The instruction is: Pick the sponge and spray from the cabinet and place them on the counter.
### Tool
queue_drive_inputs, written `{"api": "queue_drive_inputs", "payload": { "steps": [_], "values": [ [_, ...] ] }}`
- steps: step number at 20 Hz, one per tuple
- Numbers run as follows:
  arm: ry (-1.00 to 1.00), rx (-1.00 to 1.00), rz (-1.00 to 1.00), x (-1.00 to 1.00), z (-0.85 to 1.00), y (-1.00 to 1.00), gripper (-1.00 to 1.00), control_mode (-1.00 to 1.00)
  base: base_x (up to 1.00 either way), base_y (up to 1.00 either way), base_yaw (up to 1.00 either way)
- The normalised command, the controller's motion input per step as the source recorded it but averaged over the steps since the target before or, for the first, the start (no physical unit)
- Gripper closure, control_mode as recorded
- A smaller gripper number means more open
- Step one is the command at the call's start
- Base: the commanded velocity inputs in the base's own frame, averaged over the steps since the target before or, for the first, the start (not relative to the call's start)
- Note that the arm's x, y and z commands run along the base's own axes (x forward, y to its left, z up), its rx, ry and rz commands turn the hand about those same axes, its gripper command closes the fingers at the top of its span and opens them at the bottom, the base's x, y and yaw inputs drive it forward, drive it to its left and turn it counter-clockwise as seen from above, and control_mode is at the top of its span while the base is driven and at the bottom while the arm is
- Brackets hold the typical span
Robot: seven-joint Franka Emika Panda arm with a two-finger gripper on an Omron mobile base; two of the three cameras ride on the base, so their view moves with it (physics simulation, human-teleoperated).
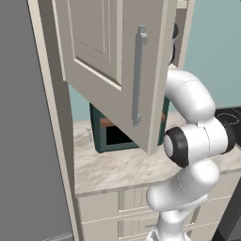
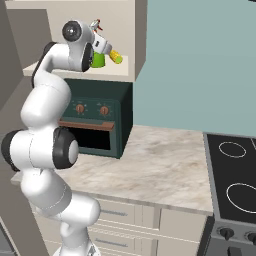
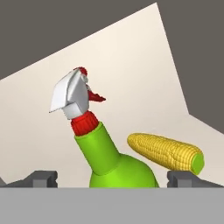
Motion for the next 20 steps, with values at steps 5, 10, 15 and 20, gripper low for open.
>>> {"api": "queue_drive_inputs", "payload": {
  "steps": [5,10,15,20],
  "values": [
    [0.06,0.02,0.00,0.15,-0.05,0.02,-1.00,-1.00,0.00,0.00,0.00],
    [0.02,0.01,0.00,0.10,-0.04,0.04,-1.00,-1.00,0.00,0.00,0.00],
    [0.00,0.00,0.00,0.03,-0.06,0.06,-1.00,-1.00,0.00,0.00,0.00],
    [0.00,0.00,0.00,0.05,-0.14,0.04,-1.00,-1.00,0.00,0.00,0.00]
  ]
}}
